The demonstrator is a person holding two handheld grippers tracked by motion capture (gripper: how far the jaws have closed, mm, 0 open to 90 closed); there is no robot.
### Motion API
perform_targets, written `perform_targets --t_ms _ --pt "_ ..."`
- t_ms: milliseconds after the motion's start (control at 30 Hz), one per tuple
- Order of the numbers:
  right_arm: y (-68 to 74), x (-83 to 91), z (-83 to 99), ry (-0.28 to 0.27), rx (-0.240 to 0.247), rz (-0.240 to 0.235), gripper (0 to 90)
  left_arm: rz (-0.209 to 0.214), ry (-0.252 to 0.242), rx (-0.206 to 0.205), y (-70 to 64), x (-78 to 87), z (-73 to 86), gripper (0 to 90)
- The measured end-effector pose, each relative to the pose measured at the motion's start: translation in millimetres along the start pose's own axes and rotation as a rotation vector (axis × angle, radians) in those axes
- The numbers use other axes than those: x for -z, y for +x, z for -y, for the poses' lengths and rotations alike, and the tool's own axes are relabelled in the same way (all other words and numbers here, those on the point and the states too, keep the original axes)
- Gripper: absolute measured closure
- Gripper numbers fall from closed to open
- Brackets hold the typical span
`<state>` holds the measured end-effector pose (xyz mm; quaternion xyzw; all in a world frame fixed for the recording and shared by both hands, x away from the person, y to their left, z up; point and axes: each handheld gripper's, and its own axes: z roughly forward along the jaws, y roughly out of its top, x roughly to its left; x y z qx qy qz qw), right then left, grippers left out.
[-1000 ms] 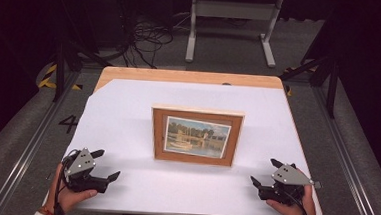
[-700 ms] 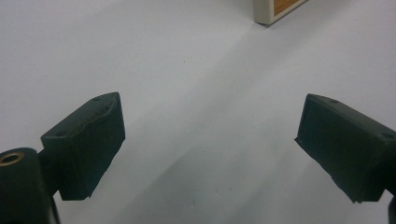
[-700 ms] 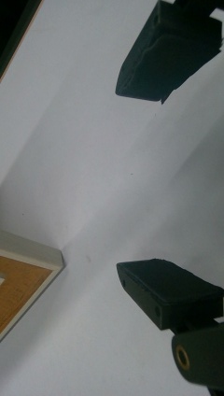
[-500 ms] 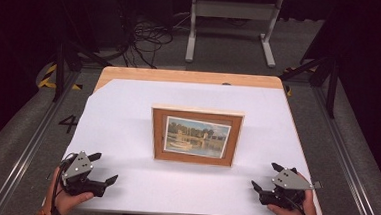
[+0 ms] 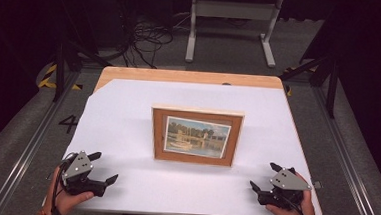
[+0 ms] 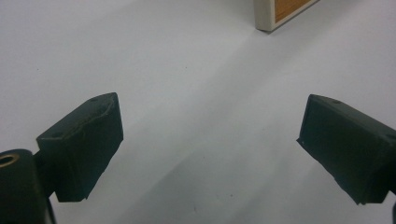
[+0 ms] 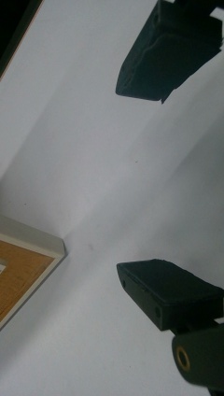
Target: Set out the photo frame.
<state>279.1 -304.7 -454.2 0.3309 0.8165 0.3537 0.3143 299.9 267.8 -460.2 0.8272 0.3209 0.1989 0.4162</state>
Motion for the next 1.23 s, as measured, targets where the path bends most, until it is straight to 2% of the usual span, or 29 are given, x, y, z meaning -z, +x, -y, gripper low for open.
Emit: perform_targets --t_ms 1233 --pt "-1.0 1.2 2.3 0.002 0.003 0.014 13.3 -0.015 0.013 0.002 2.5 -8.8 -3.9 6.7"
